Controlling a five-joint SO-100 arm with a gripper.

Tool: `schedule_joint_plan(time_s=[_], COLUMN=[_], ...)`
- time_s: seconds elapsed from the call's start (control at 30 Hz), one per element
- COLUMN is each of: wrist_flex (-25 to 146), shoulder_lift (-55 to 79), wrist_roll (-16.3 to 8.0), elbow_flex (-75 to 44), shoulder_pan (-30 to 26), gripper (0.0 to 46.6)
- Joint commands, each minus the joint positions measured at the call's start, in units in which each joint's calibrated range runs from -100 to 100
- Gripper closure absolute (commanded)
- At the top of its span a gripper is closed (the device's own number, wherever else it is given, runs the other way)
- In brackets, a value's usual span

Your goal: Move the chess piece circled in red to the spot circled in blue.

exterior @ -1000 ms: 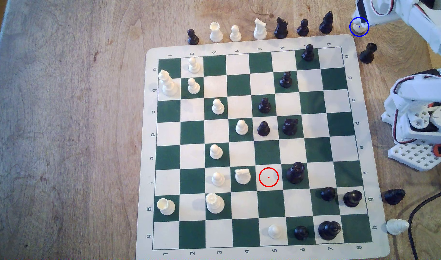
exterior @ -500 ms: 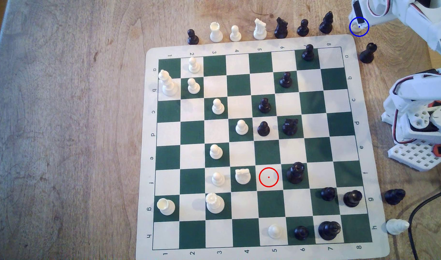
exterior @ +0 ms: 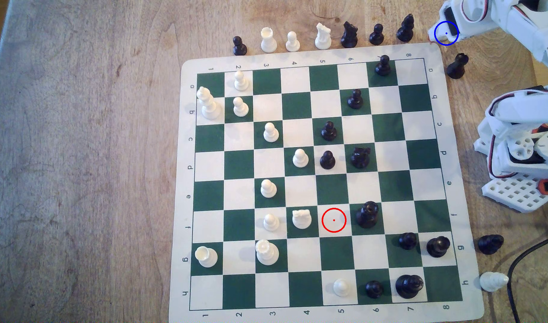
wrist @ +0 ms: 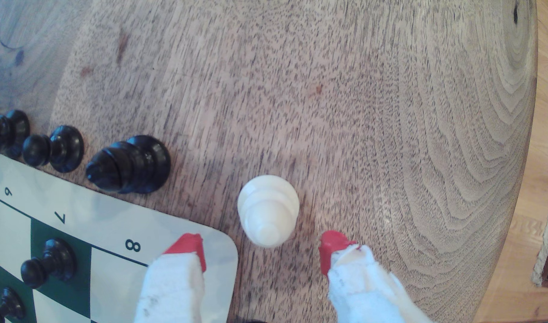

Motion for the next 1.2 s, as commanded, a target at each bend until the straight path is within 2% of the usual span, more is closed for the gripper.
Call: schedule_joint_plan(time_s=[0.0,0.23,0.33,0.47,0.63,0.77,0.83,0.97,1.0,1.07,1.17], wrist_flex=[-0.9,4.43,12.53,16.79,21.54,24.9,25.88,31.12,30.72,29.98,18.68], shoulder_lift=[-3.98,-9.84,-13.74,-22.99,-30.38,-36.41,-39.8,-46.42,-48.55,-50.16,-52.11], wrist_roll=[0.34,0.29,0.39,1.76,1.95,2.44,2.64,3.37,3.13,3.03,2.1], elbow_flex=[-0.85,-1.57,-4.75,-3.3,-1.94,0.78,1.78,2.69,3.6,4.41,10.21], shoulder_pan=[0.51,0.51,1.05,1.37,-0.51,-4.03,-7.31,-20.46,-26.32,-31.64,-39.54], gripper=[24.4,22.3,20.3,18.9,17.9,17.6,17.5,18.0,18.0,18.0,19.6])
